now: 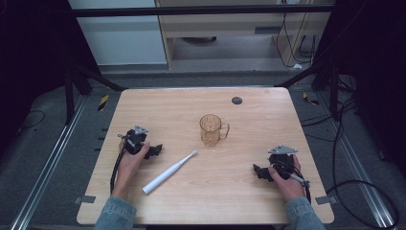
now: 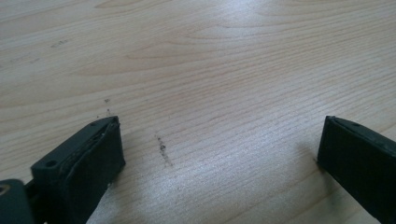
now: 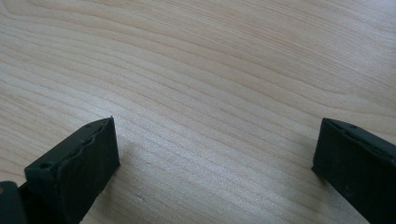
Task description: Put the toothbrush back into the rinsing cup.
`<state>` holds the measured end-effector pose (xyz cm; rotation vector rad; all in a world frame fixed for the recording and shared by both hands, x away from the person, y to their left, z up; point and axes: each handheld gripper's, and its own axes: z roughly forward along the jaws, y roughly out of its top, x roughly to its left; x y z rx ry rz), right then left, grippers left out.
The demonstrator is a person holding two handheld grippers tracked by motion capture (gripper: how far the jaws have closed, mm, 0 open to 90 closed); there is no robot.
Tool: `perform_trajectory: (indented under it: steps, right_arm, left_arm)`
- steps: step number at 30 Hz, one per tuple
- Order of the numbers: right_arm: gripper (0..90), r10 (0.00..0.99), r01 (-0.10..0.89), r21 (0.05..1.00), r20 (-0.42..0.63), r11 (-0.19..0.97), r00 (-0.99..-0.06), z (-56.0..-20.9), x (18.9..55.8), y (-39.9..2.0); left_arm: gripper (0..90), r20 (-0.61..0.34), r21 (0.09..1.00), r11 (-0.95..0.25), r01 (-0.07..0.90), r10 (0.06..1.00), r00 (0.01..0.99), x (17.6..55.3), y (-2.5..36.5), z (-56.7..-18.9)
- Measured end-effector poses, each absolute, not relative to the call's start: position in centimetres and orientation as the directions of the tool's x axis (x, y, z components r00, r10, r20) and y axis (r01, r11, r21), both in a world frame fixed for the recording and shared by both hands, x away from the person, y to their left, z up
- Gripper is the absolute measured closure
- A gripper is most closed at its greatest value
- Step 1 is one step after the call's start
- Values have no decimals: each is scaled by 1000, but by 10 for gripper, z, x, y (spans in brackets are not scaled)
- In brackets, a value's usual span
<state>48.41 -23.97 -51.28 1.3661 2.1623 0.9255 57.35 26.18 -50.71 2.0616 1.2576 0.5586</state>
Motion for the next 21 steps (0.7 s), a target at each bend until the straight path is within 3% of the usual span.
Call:
perform_trajectory:
  steps: [2, 9, 12, 21]
  right_arm:
    - [3, 904, 630, 721, 10, 290, -428, -512, 484, -239]
    - [3, 903, 628, 721, 7, 292, -429, -512, 484, -240]
    - [3, 904, 629, 721, 9, 291, -428, -512, 484, -239]
    - [3, 903, 627, 722, 5, 294, -429, -513, 484, -240]
  left_arm:
    - [54, 35, 724, -332, 604, 893, 449, 571, 261, -504]
    - [58, 121, 783, -341, 521, 904, 410, 553, 264, -471]
    - [57, 115, 800, -333, 499, 902, 417, 542, 265, -453]
    - [60, 134, 749, -396, 531, 876, 464, 530, 259, -438]
